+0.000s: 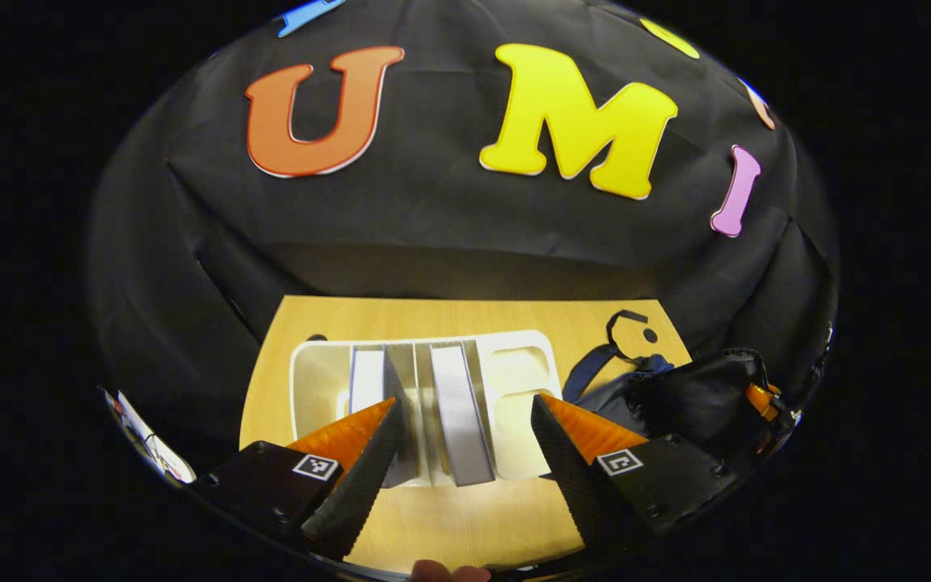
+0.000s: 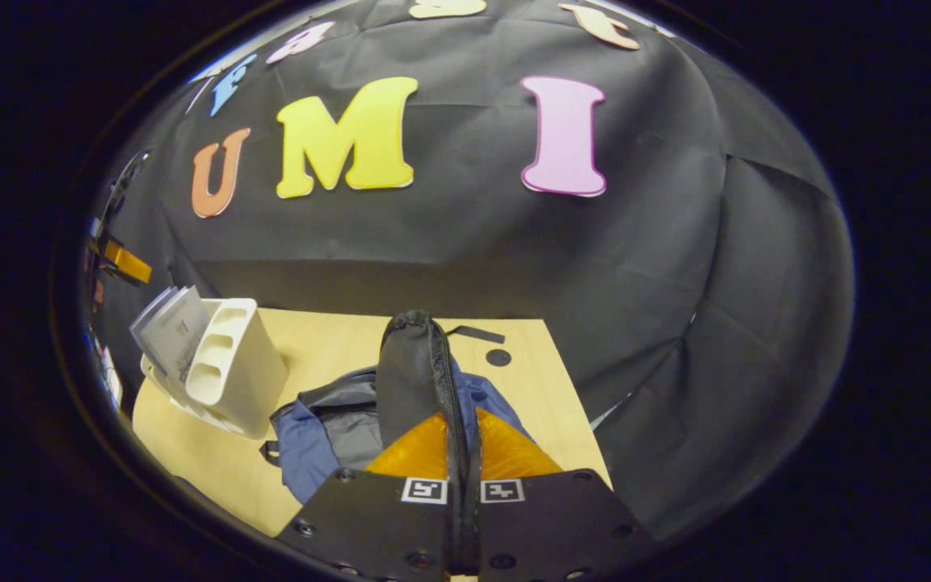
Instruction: Open the schoolbag, grab two books from the bookshelf and put them into the schoolbag.
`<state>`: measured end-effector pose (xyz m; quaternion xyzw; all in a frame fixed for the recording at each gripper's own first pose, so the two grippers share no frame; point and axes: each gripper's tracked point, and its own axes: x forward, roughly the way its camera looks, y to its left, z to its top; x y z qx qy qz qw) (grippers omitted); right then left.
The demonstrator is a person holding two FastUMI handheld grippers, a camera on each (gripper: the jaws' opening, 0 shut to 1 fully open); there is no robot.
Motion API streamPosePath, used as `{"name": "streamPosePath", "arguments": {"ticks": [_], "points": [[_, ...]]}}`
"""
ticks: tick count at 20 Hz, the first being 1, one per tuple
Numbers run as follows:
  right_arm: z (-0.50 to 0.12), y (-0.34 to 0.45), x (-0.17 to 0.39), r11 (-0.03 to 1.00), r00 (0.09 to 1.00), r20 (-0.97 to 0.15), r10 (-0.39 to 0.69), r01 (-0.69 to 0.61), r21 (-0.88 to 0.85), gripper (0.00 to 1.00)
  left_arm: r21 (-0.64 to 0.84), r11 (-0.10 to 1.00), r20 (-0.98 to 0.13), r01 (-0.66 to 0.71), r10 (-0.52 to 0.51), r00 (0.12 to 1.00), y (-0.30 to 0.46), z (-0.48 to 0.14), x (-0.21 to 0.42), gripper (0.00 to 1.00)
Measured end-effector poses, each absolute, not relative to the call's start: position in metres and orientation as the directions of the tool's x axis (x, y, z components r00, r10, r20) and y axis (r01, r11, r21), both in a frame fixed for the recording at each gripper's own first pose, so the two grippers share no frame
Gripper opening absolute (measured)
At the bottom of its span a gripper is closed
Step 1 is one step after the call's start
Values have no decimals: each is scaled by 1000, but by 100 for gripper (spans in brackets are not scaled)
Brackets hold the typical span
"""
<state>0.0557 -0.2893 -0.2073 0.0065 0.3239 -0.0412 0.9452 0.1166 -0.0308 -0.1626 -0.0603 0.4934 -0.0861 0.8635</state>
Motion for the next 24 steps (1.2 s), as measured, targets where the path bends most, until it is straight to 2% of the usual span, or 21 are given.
{"name": "streamPosePath", "arguments": {"ticks": [5, 10, 16, 21, 23, 24], "points": [[-212, -299, 48, 996, 780, -623, -57, 88, 19, 0, -142, 988, -959, 55, -151, 241, -37, -210, 119, 100], [-214, -299, 49, 997, 783, -621, -35, 69, 32, 0, -115, 993, -993, -6, -115, 36, -37, -244, 105, 100], [-215, -301, 52, 998, 786, -618, -19, 55, 40, 0, -89, 995, -995, -43, -91, -42, -45, -270, 105, 98], [-215, -309, 49, 996, 786, -618, -21, 67, 51, 0, -47, 998, -996, -33, -49, -69, -42, -285, 103, 82], [-216, -311, 48, 996, 786, -618, -21, 72, 58, 0, -31, 999, -997, -21, -32, -74, -42, -289, 102, 70], [-217, -312, 48, 995, 786, -618, -21, 76, 62, 0, -29, 999, -996, -26, -31, -78, -43, -292, 101, 67]]}}
